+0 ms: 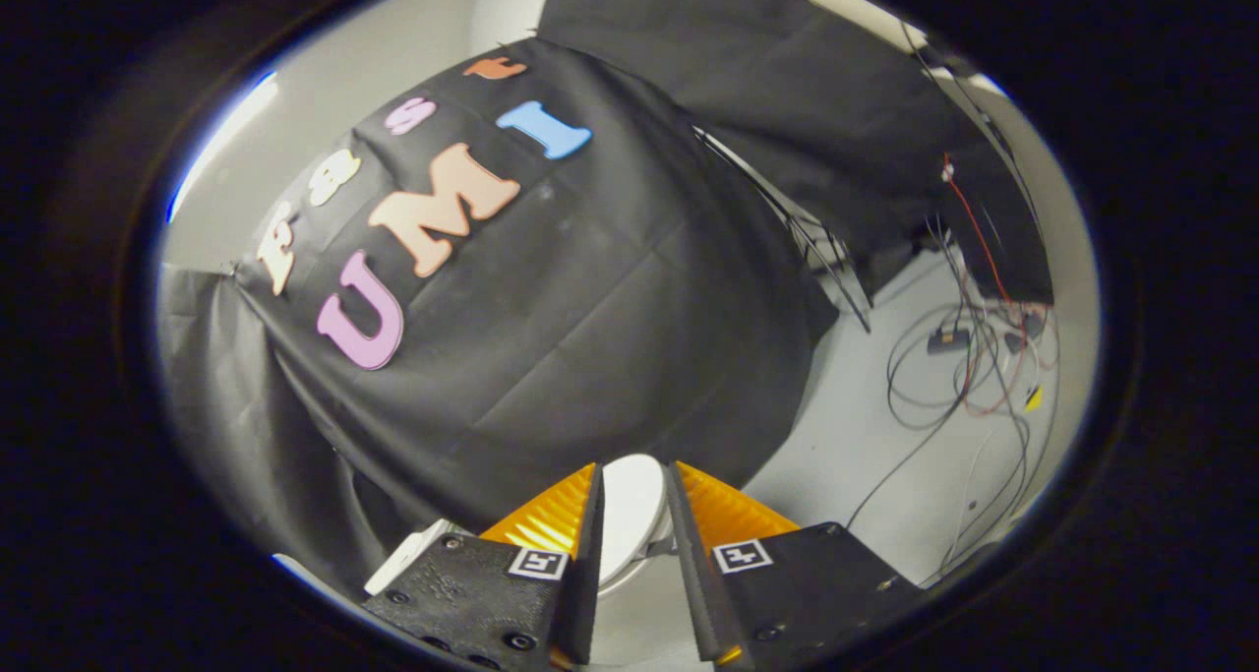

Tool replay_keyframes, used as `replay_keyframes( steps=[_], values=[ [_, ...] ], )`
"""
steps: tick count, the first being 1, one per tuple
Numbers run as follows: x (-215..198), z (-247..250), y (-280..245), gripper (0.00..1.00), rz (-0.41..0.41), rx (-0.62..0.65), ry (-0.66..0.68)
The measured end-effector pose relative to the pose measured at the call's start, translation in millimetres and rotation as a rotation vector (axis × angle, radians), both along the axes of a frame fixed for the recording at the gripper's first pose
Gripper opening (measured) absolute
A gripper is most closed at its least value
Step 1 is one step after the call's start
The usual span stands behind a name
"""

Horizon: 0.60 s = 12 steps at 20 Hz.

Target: Open the toilet lid.

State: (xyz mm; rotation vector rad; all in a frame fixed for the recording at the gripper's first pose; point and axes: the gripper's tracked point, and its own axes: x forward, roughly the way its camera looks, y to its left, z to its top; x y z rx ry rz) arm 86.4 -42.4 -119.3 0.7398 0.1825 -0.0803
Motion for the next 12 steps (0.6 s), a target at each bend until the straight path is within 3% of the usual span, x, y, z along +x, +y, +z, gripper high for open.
replay_keyframes(
  steps=[8,12],
  values=[
    [54.6,-82.1,41.5,0.36,0.085,0.298,0.111],
    [70.6,-98.2,38.0,0.34,0.037,0.405,0.107]
  ],
)
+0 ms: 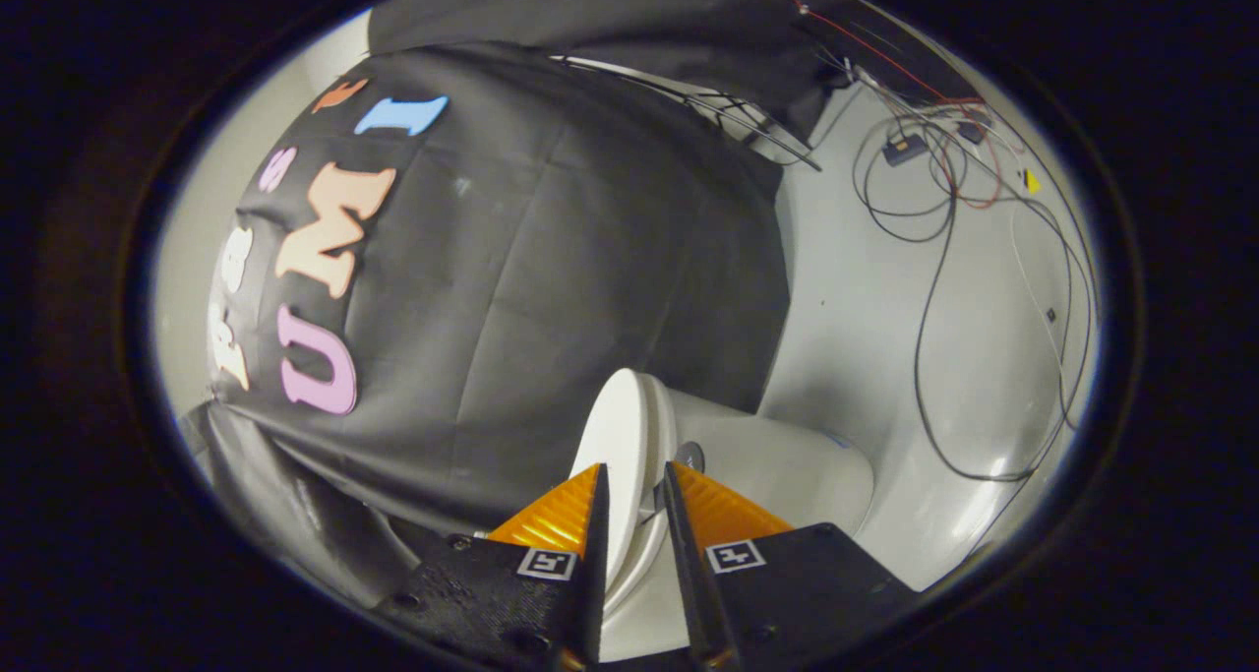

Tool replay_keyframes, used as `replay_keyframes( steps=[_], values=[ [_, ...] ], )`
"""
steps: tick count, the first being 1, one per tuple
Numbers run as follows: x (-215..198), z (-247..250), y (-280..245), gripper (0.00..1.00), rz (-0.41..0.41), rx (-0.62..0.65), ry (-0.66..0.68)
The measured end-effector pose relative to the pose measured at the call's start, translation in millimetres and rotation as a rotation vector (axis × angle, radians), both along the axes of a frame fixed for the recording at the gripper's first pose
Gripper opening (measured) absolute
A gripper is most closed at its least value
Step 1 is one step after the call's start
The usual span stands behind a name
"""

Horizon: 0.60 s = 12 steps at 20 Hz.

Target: Open the toilet lid.

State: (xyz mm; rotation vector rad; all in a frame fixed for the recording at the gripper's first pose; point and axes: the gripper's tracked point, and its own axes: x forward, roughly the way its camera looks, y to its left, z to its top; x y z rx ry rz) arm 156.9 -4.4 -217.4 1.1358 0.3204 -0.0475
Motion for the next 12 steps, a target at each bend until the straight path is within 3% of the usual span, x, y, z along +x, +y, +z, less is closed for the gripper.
replay_keyframes(
  steps=[5,9,12],
  values=[
    [17.8,-21.8,3.3,0.33,-0.006,0.049,0.033],
    [20.8,-31.0,-4.5,0.23,-0.024,0.066,0.056],
    [20.5,-34.7,-5.2,0.06,-0.008,0.089,0.058]
  ],
)
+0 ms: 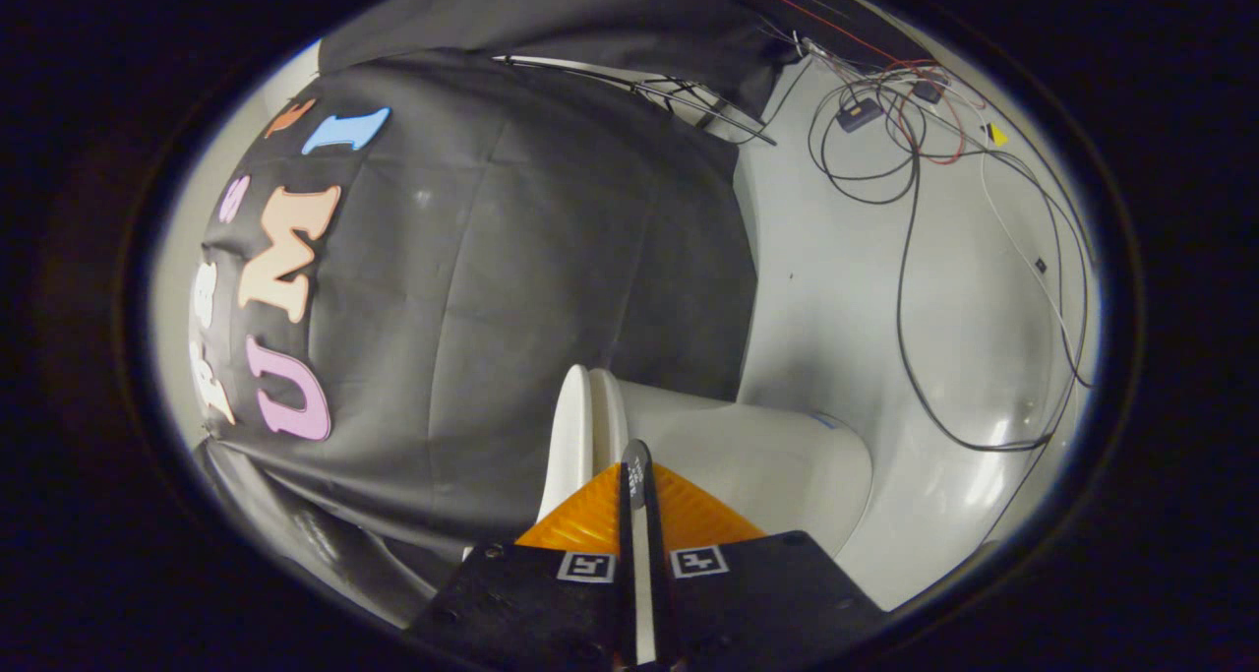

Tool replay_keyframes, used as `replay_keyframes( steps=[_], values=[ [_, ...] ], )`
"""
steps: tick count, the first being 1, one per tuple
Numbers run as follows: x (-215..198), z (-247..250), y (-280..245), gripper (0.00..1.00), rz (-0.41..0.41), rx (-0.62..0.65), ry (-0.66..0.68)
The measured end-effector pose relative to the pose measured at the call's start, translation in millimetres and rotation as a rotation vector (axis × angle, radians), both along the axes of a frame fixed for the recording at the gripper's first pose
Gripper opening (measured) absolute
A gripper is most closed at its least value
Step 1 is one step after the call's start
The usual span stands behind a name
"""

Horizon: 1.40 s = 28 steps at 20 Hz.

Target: Open the toilet lid.

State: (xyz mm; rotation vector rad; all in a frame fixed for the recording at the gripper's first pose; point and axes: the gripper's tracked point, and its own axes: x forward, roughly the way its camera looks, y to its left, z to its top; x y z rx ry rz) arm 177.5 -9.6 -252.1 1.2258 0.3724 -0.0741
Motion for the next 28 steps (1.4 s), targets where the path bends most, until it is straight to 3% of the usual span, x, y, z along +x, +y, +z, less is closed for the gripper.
replay_keyframes(
  steps=[3,11,15,16,19,21,25,28],
  values=[
    [1.4,0.2,-0.7,0.05,-0.006,0.040,0.001],
    [-0.3,-1.0,-0.3,0.05,-0.041,-0.032,0.043],
    [4.1,-3.3,3.3,0.05,-0.011,-0.077,0.079],
    [6.7,-4.2,6.0,0.11,0.002,-0.074,0.083],
    [12.6,-6.8,20.5,0.14,0.054,-0.061,0.090],
    [16.7,-2.3,21.8,0.14,0.045,-0.050,0.076],
    [17.3,0.9,23.8,0.03,0.026,-0.023,0.050],
    [13.8,14.2,29.8,0.02,0.064,-0.124,0.024]
  ],
)
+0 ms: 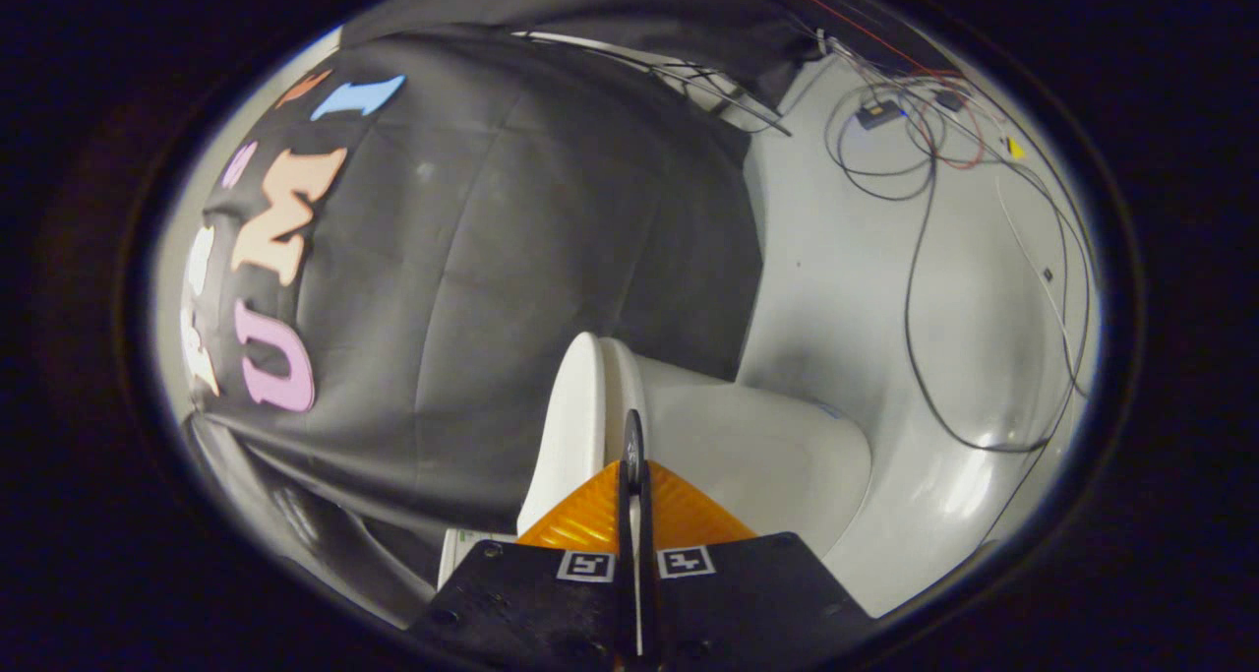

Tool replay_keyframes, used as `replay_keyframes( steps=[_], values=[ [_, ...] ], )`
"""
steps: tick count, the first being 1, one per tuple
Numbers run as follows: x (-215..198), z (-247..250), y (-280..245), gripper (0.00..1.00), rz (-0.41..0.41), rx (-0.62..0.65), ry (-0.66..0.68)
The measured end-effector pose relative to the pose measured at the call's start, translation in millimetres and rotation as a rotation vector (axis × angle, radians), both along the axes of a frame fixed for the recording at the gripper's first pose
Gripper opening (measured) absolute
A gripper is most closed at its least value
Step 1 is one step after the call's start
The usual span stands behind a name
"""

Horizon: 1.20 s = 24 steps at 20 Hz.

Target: Open the toilet lid.

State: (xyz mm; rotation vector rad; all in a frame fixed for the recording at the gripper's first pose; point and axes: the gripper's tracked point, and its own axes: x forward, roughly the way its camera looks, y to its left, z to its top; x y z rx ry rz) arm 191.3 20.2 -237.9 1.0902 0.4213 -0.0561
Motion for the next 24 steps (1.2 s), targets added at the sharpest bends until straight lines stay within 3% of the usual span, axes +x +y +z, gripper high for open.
replay_keyframes(
  steps=[7,15,24],
  values=[
    [-3.5,79.4,26.1,0.01,0.049,-0.297,-0.124],
    [-11.5,186.5,116.3,0.01,0.078,-0.522,-0.267],
    [-19.4,242.3,200.2,0.02,0.168,-0.801,-0.296]
  ],
)
